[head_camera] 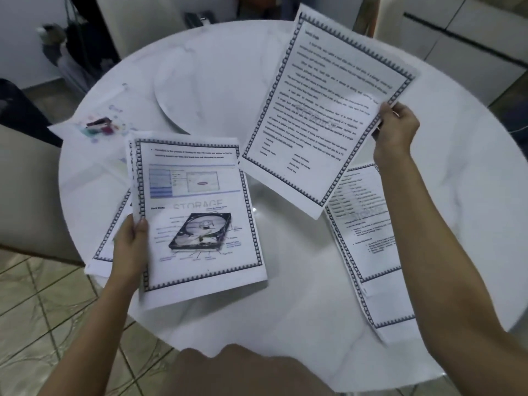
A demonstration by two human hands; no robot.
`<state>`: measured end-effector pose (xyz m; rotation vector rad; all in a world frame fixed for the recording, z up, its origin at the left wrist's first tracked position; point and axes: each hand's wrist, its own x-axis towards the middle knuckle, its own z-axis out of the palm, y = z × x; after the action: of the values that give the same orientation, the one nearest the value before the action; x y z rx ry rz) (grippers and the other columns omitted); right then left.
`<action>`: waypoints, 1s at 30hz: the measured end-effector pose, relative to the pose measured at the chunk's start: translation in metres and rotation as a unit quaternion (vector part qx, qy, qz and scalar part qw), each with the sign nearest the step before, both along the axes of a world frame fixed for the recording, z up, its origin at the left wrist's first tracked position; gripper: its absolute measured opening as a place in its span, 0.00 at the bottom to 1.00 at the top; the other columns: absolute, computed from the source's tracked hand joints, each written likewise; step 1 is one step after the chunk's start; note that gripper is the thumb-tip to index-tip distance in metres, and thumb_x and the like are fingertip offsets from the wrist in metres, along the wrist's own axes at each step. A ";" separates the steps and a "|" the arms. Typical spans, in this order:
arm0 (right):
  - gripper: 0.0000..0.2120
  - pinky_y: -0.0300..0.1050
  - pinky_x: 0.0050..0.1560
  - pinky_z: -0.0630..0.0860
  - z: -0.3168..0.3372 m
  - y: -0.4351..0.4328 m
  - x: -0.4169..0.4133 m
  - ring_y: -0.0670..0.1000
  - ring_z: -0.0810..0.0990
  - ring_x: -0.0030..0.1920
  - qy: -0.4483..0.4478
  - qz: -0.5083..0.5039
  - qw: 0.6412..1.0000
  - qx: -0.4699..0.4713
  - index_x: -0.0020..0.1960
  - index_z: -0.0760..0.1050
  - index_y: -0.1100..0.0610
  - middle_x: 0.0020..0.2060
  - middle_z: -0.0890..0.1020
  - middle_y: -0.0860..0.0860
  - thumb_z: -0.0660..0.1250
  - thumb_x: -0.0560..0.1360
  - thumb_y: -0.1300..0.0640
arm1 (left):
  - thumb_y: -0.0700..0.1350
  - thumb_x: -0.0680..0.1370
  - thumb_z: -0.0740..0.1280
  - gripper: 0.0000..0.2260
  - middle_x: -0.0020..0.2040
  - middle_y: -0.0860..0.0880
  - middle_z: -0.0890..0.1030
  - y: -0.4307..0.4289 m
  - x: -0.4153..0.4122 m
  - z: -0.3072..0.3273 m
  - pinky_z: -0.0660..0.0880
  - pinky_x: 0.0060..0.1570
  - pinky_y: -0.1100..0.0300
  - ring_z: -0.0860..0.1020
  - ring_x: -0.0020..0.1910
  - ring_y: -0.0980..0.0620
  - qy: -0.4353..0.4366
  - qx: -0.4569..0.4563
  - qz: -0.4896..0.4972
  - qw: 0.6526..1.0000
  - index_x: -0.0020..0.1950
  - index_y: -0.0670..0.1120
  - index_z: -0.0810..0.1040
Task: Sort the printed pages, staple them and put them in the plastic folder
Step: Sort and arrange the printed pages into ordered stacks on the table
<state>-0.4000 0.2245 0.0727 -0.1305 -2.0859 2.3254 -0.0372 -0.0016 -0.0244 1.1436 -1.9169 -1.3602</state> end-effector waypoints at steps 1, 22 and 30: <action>0.06 0.41 0.40 0.76 -0.003 0.002 0.004 0.47 0.76 0.39 -0.011 0.001 1.000 -0.004 0.41 0.72 0.52 0.37 0.78 0.49 0.64 0.76 0.60 | 0.41 0.82 0.53 0.07 0.43 0.56 0.74 0.000 0.001 0.000 0.68 0.40 0.67 0.72 0.49 0.51 0.002 0.002 -0.003 1.000 0.56 0.46 0.70; 0.06 0.40 0.39 0.79 -0.061 0.024 0.083 0.49 0.78 0.37 -0.137 0.136 0.979 0.062 0.42 0.75 0.58 0.39 0.79 0.53 0.62 0.77 0.63 | 0.48 0.81 0.56 0.15 0.60 0.45 0.76 0.011 0.003 -0.003 0.71 0.59 0.49 0.75 0.58 0.45 -0.008 0.133 -0.077 0.988 0.66 0.44 0.70; 0.03 0.54 0.56 0.77 -0.129 0.020 0.137 0.55 0.78 0.46 -0.154 0.145 0.956 0.202 0.49 0.75 0.60 0.45 0.79 0.58 0.65 0.75 0.62 | 0.47 0.82 0.54 0.20 0.70 0.44 0.69 0.044 -0.001 -0.013 0.65 0.68 0.47 0.68 0.68 0.43 -0.076 0.199 -0.110 0.971 0.73 0.43 0.62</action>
<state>-0.2634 0.2446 -0.0563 -0.2037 -2.8669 2.0574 -0.0377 0.0424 -0.0369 1.2789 -1.9781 -1.8913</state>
